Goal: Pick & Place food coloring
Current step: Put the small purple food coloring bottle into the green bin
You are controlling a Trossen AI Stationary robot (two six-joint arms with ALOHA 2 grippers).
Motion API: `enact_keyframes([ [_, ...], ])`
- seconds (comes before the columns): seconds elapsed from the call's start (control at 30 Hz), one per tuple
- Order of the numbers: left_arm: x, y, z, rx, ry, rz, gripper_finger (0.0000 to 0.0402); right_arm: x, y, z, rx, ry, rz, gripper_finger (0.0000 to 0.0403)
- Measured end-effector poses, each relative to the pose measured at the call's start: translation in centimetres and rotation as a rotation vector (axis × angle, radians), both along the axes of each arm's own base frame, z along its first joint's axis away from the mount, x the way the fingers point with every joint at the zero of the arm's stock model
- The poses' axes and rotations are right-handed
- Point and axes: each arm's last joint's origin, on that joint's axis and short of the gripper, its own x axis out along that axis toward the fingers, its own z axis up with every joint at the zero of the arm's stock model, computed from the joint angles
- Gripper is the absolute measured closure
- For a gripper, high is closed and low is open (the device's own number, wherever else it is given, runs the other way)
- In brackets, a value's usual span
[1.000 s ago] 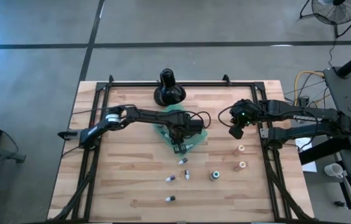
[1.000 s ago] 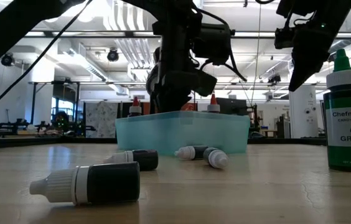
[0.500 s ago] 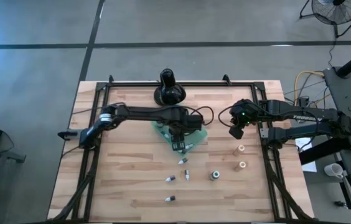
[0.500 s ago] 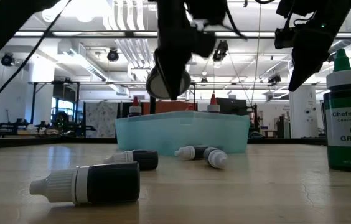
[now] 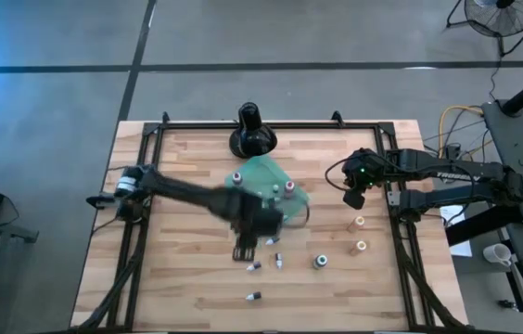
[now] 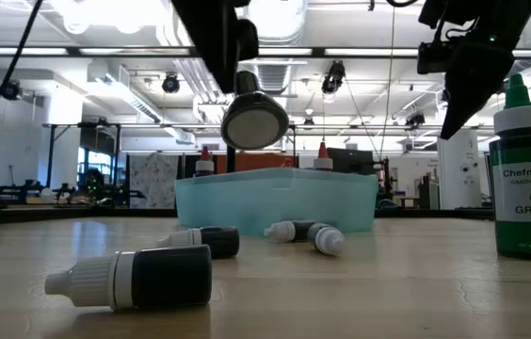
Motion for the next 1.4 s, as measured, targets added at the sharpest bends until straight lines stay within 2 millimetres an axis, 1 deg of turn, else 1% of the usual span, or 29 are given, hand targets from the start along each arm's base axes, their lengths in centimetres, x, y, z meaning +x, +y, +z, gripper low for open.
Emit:
enact_keyframes([
  [0.1, -0.5, -2.9, -1.8, 0.024, -0.02, 0.025, 0.0278, -0.1, 0.0, -0.1, 0.001, 0.01, 0.005, 0.0365],
  [0.2, -0.6, -5.3, -3.4, -0.025, -0.072, 0.084, 0.0278, -0.2, 0.1, -0.1, 0.001, 0.011, 0.027, 0.0365],
  [0.3, -0.4, -6.9, -4.5, -0.093, -0.144, 0.171, 0.0278, -0.3, 0.1, 0.0, 0.003, 0.008, 0.049, 0.0365],
  [0.4, -0.6, -7.9, -5.8, -0.103, -0.182, 0.243, 0.0278, -0.4, 0.2, 0.0, 0.004, 0.018, 0.056, 0.0365],
  [0.5, -1.4, -8.1, -7.3, -0.066, -0.158, 0.293, 0.0278, -0.5, 0.2, -0.1, 0.004, 0.032, 0.062, 0.0365],
  [0.63, -2.3, -7.7, -9.3, -0.038, -0.1, 0.345, 0.0278, -0.6, 0.2, -0.2, 0.001, 0.047, 0.075, 0.0365],
  [0.8, -2.4, -7.7, -10.5, -0.055, -0.112, 0.355, 0.0278, -0.7, 0.2, -0.2, 0.003, 0.056, 0.075, 0.0365],
  [1.0, -2.8, -7.8, -12.1, -0.135, -0.105, 0.409, 0.0278, -0.7, 0.2, -0.2, -0.004, 0.057, 0.07, 0.0365],
  [1.23, -2.8, -7.7, -12.6, -0.141, -0.115, 0.406, 0.0277, -0.7, 0.1, -0.2, -0.026, 0.059, 0.059, 0.0365],
  [1.4, -2.8, -7.6, -13.0, -0.122, -0.156, 0.427, 0.0277, -0.6, 0.1, -0.2, -0.03, 0.056, 0.058, 0.0365],
])
